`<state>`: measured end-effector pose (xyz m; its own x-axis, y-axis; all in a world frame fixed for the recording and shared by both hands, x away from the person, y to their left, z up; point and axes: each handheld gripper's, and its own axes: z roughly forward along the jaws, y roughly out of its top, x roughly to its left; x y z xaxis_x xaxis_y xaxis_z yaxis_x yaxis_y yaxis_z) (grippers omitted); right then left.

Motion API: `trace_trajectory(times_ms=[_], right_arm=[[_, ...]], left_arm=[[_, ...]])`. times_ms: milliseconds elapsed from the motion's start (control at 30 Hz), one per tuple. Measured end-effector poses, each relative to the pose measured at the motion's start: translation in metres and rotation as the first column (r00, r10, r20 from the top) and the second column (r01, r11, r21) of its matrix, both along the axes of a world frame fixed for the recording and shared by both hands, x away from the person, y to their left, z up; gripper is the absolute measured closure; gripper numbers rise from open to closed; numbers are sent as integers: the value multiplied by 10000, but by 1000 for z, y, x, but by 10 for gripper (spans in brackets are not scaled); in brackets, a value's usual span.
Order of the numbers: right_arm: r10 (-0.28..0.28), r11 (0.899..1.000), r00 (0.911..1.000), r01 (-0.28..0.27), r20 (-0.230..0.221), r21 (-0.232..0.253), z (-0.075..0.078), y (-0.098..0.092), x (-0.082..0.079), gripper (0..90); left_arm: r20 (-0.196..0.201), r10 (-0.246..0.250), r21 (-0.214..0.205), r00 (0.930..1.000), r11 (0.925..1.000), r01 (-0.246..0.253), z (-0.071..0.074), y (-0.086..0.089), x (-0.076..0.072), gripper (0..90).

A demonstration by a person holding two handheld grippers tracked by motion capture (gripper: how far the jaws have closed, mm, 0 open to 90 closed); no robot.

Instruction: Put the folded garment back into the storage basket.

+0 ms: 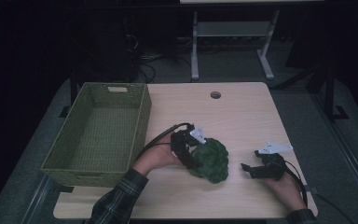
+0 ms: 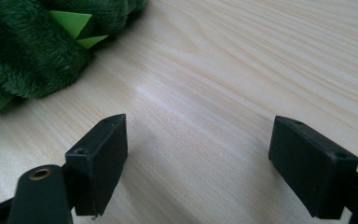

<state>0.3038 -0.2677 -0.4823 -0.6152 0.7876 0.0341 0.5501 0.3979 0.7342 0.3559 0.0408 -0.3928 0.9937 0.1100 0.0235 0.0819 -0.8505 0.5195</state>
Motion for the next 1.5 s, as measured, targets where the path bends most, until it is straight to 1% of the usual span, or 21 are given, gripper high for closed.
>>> trace_trajectory(times_ms=[100, 133, 200, 367, 467, 567, 633, 733, 867, 900, 1067, 1200, 1300, 1433, 1500], right_arm=[[-4, 10000, 10000, 4, -7, 3, 0, 0, 0, 191], [-2, 10000, 10000, 2, -4, 2, 0, 0, 0, 191], [-3, 10000, 10000, 3, -4, 2, 0, 0, 0, 191], [-4, 10000, 10000, 4, -5, 2, 0, 0, 0, 191], [-8, 10000, 10000, 8, -4, 1, 0, 0, 0, 192], [-13, 10000, 10000, 13, 3, 1, 0, 0, 0, 194], [-18, 10000, 10000, 18, 9, 7, 0, 0, 0, 196], [-16, 10000, 10000, 16, 16, 6, 0, 0, 0, 197], [-21, 10000, 10000, 21, 17, 6, 0, 0, 0, 199], [-22, 10000, 10000, 22, 19, 5, 0, 0, 0, 199], [-29, 10000, 10000, 29, 26, 3, 0, 0, 0, 203], [-35, 10000, 10000, 35, 29, 4, 0, 0, 0, 206], [-37, 10000, 10000, 37, 40, 7, 0, 0, 0, 209], [-58, 10000, 10000, 58, 41, 11, 0, 0, 0, 212], [-62, 10000, 10000, 62, 39, 10, 0, 0, 0, 213]], left_arm=[[25, -183, 293, 9998, 9994, 182, -3, -5, 2, 187], [90, -266, 361, 9996, 9990, 263, -4, -7, 2, 187], [73, -374, 488, 9993, 9981, 370, -7, -10, 3, 187], [-103, -742, 876, 9972, 9933, 748, -20, -17, 6, 185], [-266, -842, 884, 9961, 9923, 863, -25, -19, 8, 172], [-328, -906, 911, 9953, 9915, 933, -29, -20, 8, 164], [-363, -1026, 1048, 9941, 9888, 1059, -33, -21, 8, 151], [-332, -1218, 1246, 9920, 9843, 1250, -38, -24, 6, 133], [-275, -1275, 1365, 9915, 9821, 1301, -42, -26, 4, 126], [-223, -1343, 1478, 9907, 9796, 1362, -43, -27, 4, 125], [-33, -1326, 1684, 9912, 9769, 1313, -51, -31, 1, 122], [-89, -1187, 1624, 9929, 9796, 1186, -55, -31, 1, 120], [-279, -1000, 1361, 9946, 9853, 1029, -57, -29, 2, 122], [-270, -859, 1402, 9959, 9861, 889, -57, -29, 1, 146], [-306, -791, 1480, 9964, 9855, 828, -55, -29, 1, 194]])
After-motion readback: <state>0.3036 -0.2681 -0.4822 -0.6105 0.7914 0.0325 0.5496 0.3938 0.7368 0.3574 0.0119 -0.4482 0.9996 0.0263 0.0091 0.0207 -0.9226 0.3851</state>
